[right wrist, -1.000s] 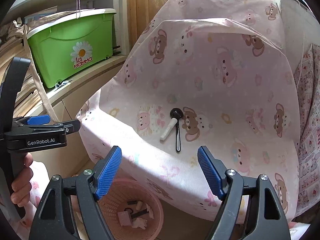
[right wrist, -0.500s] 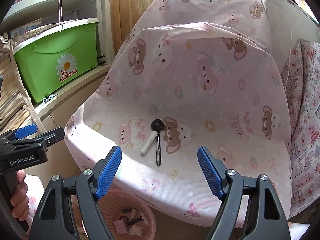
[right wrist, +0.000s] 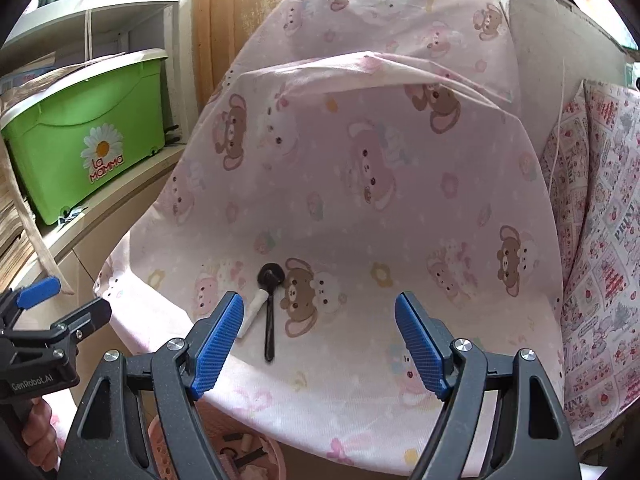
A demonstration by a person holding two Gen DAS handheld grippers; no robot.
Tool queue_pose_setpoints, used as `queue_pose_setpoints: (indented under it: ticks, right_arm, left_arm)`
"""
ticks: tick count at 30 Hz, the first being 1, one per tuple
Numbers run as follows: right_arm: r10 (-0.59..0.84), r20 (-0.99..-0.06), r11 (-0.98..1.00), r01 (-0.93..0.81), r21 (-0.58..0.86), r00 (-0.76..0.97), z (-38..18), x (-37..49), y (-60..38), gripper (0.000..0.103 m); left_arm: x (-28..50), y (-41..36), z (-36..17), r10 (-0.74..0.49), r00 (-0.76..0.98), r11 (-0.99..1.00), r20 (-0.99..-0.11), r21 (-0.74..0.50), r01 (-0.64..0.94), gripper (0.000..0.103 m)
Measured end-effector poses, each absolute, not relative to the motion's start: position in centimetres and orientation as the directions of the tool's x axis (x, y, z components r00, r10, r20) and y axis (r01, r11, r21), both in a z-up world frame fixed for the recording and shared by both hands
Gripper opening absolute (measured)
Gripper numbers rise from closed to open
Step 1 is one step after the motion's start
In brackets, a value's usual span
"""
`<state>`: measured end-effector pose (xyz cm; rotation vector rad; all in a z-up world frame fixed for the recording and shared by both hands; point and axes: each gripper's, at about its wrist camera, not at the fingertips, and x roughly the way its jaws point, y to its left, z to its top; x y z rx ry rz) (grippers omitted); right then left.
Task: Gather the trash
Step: 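Grasp the black spoon by its handle with the right tool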
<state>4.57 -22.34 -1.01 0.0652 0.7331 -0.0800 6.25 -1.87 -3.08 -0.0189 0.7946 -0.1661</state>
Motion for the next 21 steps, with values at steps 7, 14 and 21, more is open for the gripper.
queue_pose_setpoints:
  ticks: [7, 14, 21]
  right_arm:
    - [0.002, -0.681, 0.990, 0.096, 0.106, 0.732, -0.7, 5.2, -24.5, 0.080]
    - [0.098, -0.728, 0.959, 0.131, 0.252, 0.679, -1.8, 6.3, -26.9, 0.080]
    - [0.278, -0.732, 0.852, 0.192, 0.487, 0.622, -3.7, 7.6, -30.0, 0.080]
  left_arm:
    - [6.7, -1.5, -3.6, -0.130, 0.677, 0.991, -0.725, -0.089, 0.096, 0.102]
    - [7.4, -1.3, -3.8, -0.147, 0.651, 0.989, -0.744, -0.126, 0.079, 0.102]
    - [7.9, -1.5, -3.7, -0.094, 0.674, 0.995, -0.733, -0.087, 0.045, 0.102]
